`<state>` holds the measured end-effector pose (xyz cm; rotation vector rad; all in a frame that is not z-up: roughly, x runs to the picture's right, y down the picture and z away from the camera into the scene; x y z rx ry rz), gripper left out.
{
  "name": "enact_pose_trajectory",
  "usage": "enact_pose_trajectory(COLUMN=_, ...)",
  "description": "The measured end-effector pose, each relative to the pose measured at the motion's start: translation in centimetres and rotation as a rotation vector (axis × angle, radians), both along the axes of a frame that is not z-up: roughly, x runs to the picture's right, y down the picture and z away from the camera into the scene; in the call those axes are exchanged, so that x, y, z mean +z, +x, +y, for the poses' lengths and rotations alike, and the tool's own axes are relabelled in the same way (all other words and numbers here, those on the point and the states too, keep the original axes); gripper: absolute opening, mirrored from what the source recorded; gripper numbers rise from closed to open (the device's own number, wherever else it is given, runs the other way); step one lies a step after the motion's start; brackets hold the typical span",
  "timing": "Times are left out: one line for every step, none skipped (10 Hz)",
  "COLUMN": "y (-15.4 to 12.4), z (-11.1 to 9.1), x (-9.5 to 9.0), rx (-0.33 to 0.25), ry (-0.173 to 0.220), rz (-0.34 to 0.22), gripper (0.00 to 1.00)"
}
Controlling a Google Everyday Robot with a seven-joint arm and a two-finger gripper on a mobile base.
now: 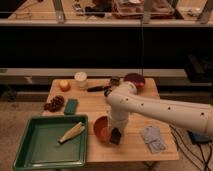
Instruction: Wipe red bowl with eraser
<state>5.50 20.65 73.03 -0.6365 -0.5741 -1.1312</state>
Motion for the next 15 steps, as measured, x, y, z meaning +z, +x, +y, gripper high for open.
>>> enact_pose_trajectory(y=0.2, z=-0.5, x=0.1, rx=0.003, ry=0.005, rz=0.002, gripper=0.0)
enact_pose_trajectory(y=0.1, z=-0.9, x=0.3, rx=0.001, ry=0.003, rz=0.002, gripper=0.0)
enact_pose_trajectory(y=-0.5, z=-1.4, x=0.6, rx=-0.001, ry=0.005, rz=-0.003, gripper=0.0)
enact_pose_trajectory(y=-1.9, z=-2.3, x=1.3, rx=-0.006, ry=0.004, rz=-0.011, gripper=0.0)
enact_pose_trajectory(y=-3.3, z=-3.1, x=2.1, rx=-0.01, ry=0.0, rz=-0.019, gripper=0.0)
enact_pose_trajectory(y=-4.5, z=-3.8, x=2.8, rx=-0.014, ry=-0.004, rz=-0.026, gripper=0.0)
enact_pose_trajectory(y=-5.9, z=-4.4, x=3.5, rx=-0.02, ry=-0.008, rz=-0.039, gripper=0.0)
enact_pose_trajectory(y=-7.2, z=-4.6, x=3.9, rx=-0.033, ry=-0.012, rz=-0.054, gripper=0.0)
enact_pose_trajectory(y=-8.5, z=-4.7, x=4.0, rx=-0.05, ry=-0.012, rz=-0.07, gripper=0.0)
enact_pose_trajectory(y=-9.3, z=-4.6, x=4.0, rx=-0.065, ry=-0.012, rz=-0.082, gripper=0.0)
enact_pose_trajectory(y=-9.6, z=-4.1, x=3.5, rx=-0.084, ry=-0.013, rz=-0.094, gripper=0.0)
enact_pose_trajectory(y=-9.5, z=-3.5, x=2.9, rx=-0.098, ry=-0.013, rz=-0.099, gripper=0.0)
enact_pose_trajectory(y=-9.2, z=-2.8, x=2.3, rx=-0.103, ry=-0.012, rz=-0.098, gripper=0.0)
enact_pose_trajectory(y=-8.9, z=-1.7, x=1.4, rx=-0.112, ry=-0.013, rz=-0.096, gripper=0.0)
enact_pose_trajectory(y=-8.6, z=-1.1, x=1.0, rx=-0.116, ry=-0.014, rz=-0.092, gripper=0.0)
